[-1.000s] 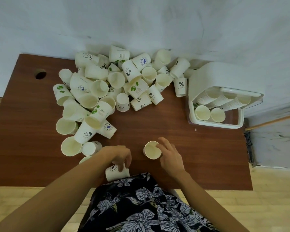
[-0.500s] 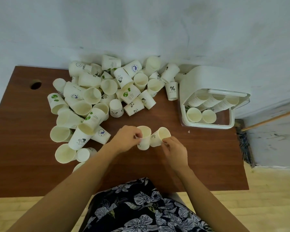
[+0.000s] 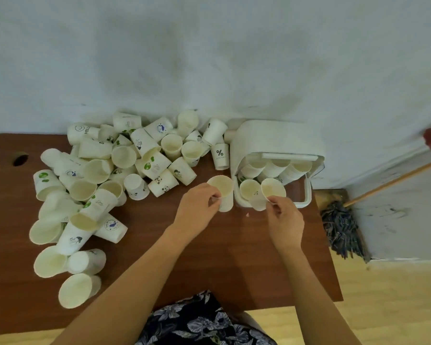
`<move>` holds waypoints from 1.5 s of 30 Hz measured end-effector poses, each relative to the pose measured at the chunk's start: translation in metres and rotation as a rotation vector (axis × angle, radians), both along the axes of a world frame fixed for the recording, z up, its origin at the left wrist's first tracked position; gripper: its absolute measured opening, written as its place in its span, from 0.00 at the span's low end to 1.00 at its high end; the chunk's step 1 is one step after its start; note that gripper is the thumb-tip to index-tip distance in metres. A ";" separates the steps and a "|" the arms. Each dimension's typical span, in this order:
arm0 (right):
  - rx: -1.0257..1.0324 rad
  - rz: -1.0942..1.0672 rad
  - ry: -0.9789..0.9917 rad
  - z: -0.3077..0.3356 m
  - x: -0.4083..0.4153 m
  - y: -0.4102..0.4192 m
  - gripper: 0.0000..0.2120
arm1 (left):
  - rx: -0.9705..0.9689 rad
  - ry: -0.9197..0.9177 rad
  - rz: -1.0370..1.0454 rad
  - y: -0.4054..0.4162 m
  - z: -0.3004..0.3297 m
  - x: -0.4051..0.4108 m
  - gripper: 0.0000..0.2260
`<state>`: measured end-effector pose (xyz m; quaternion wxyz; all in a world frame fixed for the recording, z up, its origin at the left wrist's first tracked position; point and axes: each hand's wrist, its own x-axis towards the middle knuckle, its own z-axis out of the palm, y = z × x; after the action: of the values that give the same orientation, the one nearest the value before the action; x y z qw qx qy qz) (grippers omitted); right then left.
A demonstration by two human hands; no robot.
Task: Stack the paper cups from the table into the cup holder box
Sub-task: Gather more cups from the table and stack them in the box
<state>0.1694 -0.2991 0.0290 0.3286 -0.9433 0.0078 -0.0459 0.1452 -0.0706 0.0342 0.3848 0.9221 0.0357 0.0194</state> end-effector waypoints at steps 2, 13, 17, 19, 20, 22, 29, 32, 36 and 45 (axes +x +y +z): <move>-0.013 -0.006 0.014 0.000 0.014 -0.018 0.08 | 0.011 -0.015 -0.017 -0.023 0.002 0.015 0.04; -0.061 0.260 0.280 -0.034 0.068 -0.073 0.12 | 0.154 0.030 0.046 -0.104 -0.023 0.063 0.07; -0.086 0.347 0.323 -0.039 0.078 -0.081 0.14 | 0.180 0.096 0.065 -0.115 -0.035 0.071 0.07; -0.084 0.362 0.323 -0.039 0.081 -0.083 0.13 | 0.179 0.152 0.066 -0.120 -0.039 0.073 0.10; -0.081 0.370 0.319 -0.038 0.083 -0.083 0.13 | 0.181 0.173 0.066 -0.122 -0.040 0.073 0.11; -0.069 0.379 0.298 -0.035 0.085 -0.080 0.12 | 0.178 0.181 0.084 -0.123 -0.040 0.072 0.14; -0.018 0.474 0.261 -0.023 0.094 -0.027 0.11 | 0.209 0.209 0.227 -0.072 -0.038 0.051 0.13; -0.009 0.537 0.241 -0.023 0.097 0.012 0.10 | 0.251 0.258 0.308 -0.024 -0.033 0.044 0.15; -0.074 0.595 0.243 -0.024 0.104 0.065 0.09 | 0.314 0.248 0.361 0.046 -0.028 0.049 0.16; -0.145 0.565 0.308 -0.046 0.129 0.146 0.09 | 0.536 0.363 0.145 0.132 -0.043 0.089 0.22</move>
<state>0.2982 -0.1532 -0.0170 0.2552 -0.9250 -0.2076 0.1899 0.2343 0.0616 -0.0087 0.1132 0.9740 0.1628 -0.1093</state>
